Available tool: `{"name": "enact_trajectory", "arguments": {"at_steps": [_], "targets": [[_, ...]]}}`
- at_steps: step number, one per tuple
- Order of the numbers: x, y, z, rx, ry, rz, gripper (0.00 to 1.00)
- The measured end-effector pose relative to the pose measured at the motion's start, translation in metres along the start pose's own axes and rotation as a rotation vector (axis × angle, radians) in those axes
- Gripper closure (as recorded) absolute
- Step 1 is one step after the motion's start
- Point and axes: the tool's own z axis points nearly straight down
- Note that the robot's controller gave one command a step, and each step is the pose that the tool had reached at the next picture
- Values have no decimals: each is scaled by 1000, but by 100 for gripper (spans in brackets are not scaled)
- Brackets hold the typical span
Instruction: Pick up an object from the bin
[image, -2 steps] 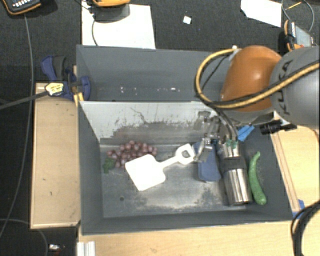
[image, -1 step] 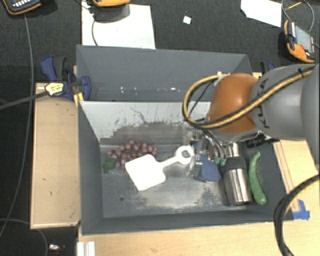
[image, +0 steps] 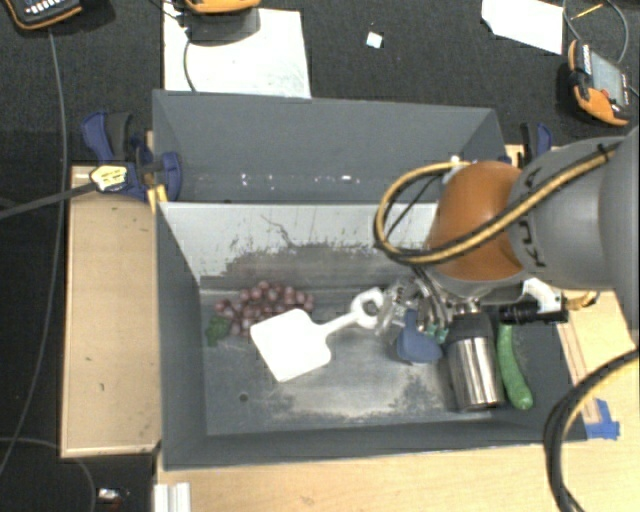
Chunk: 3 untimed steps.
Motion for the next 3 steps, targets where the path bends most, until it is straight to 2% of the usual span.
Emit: {"name": "enact_trajectory", "arguments": {"at_steps": [1, 2, 3], "targets": [[0, 0, 0, 0, 0, -1, 0], [0, 0, 0, 0, 0, -1, 0], [17, 18, 32, -1, 0, 341, 0]]}}
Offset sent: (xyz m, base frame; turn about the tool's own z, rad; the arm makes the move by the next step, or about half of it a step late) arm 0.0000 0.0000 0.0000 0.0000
